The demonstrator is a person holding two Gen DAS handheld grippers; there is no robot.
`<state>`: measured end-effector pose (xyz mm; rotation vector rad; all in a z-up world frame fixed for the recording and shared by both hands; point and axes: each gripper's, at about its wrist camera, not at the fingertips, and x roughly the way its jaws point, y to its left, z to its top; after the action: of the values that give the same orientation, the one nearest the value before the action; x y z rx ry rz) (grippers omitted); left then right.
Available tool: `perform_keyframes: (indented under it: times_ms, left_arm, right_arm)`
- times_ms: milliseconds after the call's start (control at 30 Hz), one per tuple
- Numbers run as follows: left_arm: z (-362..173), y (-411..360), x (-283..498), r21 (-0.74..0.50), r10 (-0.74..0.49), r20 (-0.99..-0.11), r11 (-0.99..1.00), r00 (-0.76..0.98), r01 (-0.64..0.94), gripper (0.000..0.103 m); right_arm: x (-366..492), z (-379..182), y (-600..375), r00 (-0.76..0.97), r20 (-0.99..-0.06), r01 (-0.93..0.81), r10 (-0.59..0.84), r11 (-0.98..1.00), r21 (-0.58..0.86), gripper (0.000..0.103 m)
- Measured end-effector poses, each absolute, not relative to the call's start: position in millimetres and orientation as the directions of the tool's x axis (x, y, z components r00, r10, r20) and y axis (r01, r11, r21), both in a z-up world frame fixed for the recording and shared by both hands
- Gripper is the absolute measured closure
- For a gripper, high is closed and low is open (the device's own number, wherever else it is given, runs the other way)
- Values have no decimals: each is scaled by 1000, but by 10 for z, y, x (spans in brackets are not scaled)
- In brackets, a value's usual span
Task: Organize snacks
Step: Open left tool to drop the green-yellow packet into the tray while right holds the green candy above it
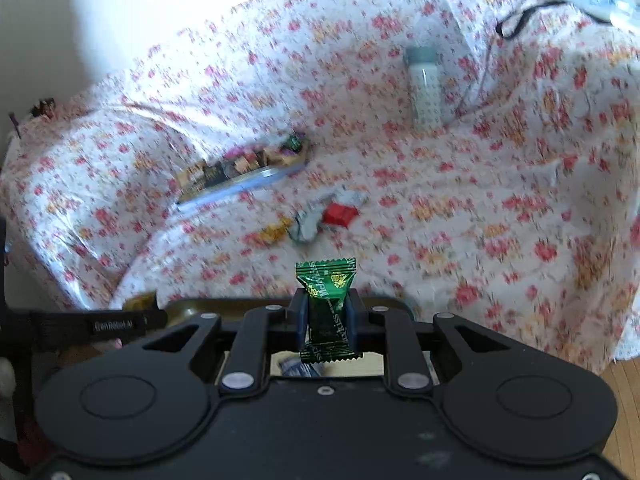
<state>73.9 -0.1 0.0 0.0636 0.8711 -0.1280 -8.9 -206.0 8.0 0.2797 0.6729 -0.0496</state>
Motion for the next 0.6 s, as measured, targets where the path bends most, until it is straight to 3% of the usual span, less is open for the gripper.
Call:
perform_keyframes:
  times_ms: [100, 300, 600]
  left_arm:
    - [-38, -6, 724, 0, -84, -766, 991, 638, 130, 58]
    - [-28, -39, 639, 7, -89, -752, 990, 653, 143, 46]
    - [-100, -91, 500, 23, -81, -767, 988, 637, 153, 44]
  right_arm:
    - [-87, -37, -2055, 757, -652, 148, 45, 960, 237, 82]
    - [-82, -134, -2024, 734, -678, 161, 27, 964, 212, 82]
    - [-90, -181, -1979, 722, -692, 156, 11, 972, 178, 79]
